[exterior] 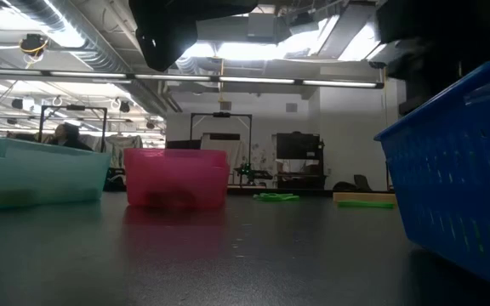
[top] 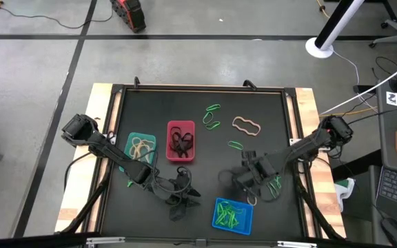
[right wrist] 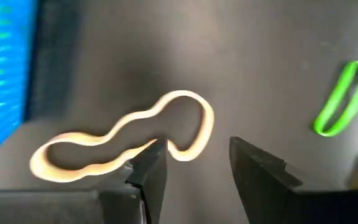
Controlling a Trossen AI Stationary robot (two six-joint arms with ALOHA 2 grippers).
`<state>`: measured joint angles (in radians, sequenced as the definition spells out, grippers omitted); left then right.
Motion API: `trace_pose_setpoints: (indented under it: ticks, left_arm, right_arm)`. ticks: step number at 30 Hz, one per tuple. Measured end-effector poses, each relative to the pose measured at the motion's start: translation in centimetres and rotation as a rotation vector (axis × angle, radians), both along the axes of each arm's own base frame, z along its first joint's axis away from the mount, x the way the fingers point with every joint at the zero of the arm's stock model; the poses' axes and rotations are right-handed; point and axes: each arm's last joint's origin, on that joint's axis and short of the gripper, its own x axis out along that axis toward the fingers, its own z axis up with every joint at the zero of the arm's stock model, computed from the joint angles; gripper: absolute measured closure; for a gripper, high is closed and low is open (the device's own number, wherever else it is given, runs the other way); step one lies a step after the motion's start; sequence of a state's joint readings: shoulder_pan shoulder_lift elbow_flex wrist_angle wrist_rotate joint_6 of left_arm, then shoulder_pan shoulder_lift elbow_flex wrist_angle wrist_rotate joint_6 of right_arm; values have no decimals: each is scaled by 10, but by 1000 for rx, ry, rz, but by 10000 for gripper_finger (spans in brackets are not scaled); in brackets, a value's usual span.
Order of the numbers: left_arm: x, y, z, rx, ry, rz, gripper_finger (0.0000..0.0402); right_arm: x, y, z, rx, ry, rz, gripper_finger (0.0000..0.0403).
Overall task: Sort rubber bands into baskets
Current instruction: Put the light yellow rubber band into the light blue bin
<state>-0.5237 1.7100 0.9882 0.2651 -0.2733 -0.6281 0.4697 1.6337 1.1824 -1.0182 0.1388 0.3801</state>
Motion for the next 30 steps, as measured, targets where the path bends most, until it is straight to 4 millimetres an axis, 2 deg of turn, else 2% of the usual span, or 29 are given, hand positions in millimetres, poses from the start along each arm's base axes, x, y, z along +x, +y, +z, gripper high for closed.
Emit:
trace_pose_setpoints:
  ticks: [9,30]
  left_arm:
    - [0,0,0,0,0,0,231]
    - [0,0,0,0,0,0,231]
  right_arm:
    - [14,-29,-2,53,38,-18,233]
    - [30,-24,-59,35,253,107,233]
